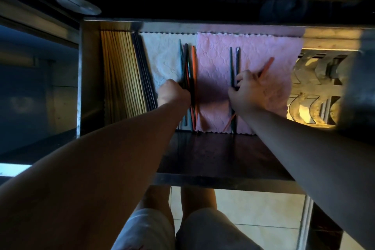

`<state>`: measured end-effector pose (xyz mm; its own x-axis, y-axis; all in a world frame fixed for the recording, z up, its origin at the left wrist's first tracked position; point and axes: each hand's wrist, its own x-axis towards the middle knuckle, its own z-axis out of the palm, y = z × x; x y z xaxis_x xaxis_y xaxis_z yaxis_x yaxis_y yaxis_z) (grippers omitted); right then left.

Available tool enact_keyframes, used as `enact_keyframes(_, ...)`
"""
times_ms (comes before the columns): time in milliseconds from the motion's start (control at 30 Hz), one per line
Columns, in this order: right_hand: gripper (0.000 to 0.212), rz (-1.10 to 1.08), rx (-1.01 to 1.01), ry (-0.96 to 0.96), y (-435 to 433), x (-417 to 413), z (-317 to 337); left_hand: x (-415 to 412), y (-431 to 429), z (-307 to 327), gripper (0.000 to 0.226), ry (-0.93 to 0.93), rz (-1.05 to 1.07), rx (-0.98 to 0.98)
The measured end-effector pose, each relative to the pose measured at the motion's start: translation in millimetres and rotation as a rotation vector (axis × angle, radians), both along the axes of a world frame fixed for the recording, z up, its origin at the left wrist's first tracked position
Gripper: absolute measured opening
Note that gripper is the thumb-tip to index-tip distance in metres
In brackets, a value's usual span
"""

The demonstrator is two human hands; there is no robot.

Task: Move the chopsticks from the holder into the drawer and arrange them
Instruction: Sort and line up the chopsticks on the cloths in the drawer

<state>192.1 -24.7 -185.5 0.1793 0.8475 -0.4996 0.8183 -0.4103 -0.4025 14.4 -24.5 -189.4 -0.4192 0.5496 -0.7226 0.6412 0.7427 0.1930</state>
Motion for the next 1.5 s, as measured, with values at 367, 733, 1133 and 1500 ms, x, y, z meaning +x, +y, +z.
enact_keyframes(367,0.029,-0.006,0.003,-0.065,-5.7,-3.3,-8.8,6.7,1.5,3.7,0.038,-0.087,0.345,0.091)
enact_keyframes(733,0.028,-0.029,0.027,0.103,-6.1,-13.1,5.4,11.2,3.2,3.7,0.019,-0.219,0.456,0.068)
enact_keyframes(1133,0.02,-0.042,0.038,0.174,-5.4,-24.7,10.2,-0.6,-2.9,13.6,0.02,-0.236,0.452,0.098)
enact_keyframes(1500,0.018,-0.013,0.016,0.224,-3.4,-56.2,4.5,-29.9,-5.9,26.5,0.017,-0.323,0.555,0.169)
